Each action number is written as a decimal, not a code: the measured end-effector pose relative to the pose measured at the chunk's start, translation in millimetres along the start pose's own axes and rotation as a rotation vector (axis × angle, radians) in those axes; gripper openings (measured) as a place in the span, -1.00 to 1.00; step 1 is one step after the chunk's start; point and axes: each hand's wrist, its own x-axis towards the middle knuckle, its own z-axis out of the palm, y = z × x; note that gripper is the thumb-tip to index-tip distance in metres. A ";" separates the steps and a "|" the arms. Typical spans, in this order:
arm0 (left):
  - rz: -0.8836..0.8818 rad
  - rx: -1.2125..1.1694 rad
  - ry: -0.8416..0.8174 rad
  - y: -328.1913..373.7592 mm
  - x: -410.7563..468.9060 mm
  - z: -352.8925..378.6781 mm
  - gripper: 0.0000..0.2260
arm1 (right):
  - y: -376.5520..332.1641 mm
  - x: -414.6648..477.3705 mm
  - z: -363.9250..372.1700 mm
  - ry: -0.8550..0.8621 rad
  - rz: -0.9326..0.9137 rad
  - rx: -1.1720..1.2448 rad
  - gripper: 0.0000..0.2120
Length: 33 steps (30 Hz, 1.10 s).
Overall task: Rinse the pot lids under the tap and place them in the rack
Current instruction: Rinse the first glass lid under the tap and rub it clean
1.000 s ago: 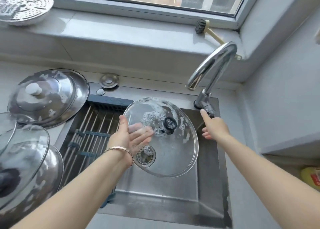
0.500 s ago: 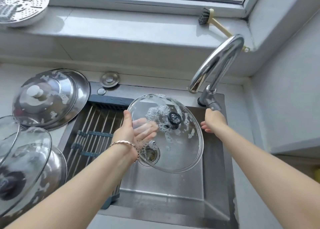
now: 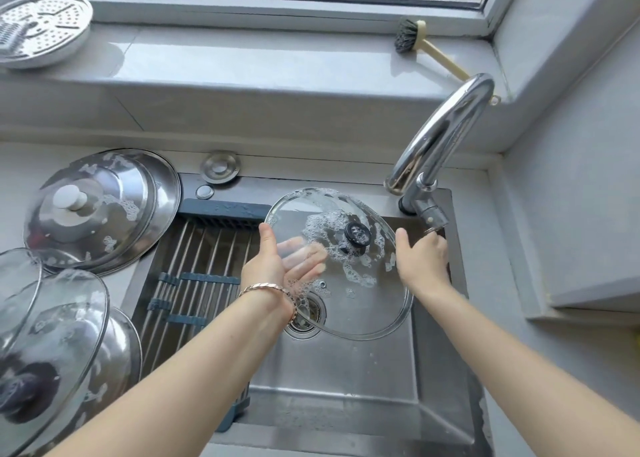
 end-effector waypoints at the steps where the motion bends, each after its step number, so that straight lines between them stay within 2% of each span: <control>1: 0.008 -0.003 0.005 -0.8 -0.2 -0.4 -0.49 | -2.5 -19.4 2.9 0.027 -0.088 0.016 -0.38; 3: 0.013 -0.007 0.005 -1.6 -0.3 -2.0 -0.48 | -4.5 -45.8 10.1 0.034 -0.223 0.042 -0.35; 4: 0.012 -0.003 0.003 -1.3 0.0 -3.0 -0.48 | -5.2 -47.2 10.4 0.035 -0.209 0.085 -0.34; 8: 0.025 0.033 0.006 1.5 1.7 -7.3 -0.49 | -12.0 4.3 -10.0 -0.047 0.236 0.421 -0.50; 11: 0.032 0.061 0.016 2.7 1.7 -8.9 -0.49 | -10.8 30.9 -18.9 -0.142 0.334 0.416 -0.66; 13: 0.030 0.062 0.017 3.8 2.0 -9.6 -0.49 | -10.0 35.9 -17.4 -0.145 0.344 0.343 -0.72; 18: 0.026 0.042 0.015 7.1 4.1 -8.8 -0.49 | -1.4 45.4 -15.5 -0.138 0.271 0.198 -0.68; 22: 0.019 0.029 0.021 8.6 4.0 -6.8 -0.50 | 2.8 44.6 -13.5 -0.164 0.219 0.162 -0.77; 24: 0.016 0.013 0.024 9.1 3.6 -6.4 -0.50 | 0.6 43.5 -12.2 -0.118 0.223 0.158 -0.73; 26: 0.009 -0.007 0.034 9.0 3.4 -5.6 -0.51 | -3.2 35.4 -9.6 -0.085 0.254 0.159 -0.60; 27: 0.004 -0.014 0.040 8.4 3.3 -4.5 -0.50 | -6.6 25.1 -7.2 -0.072 0.224 0.102 -0.53; 29: -0.003 -0.028 0.049 5.5 2.3 -0.8 -0.50 | -10.8 -8.7 4.1 -0.076 -0.006 -0.008 -0.38; 31: 0.007 -0.035 0.054 0.7 -0.2 3.8 -0.51 | -16.0 -58.8 18.0 -0.165 -0.319 -0.064 -0.20; 33: 0.033 -0.022 0.061 -4.1 -3.8 5.9 -0.53 | -16.5 -90.3 27.9 -0.242 -0.453 -0.173 -0.08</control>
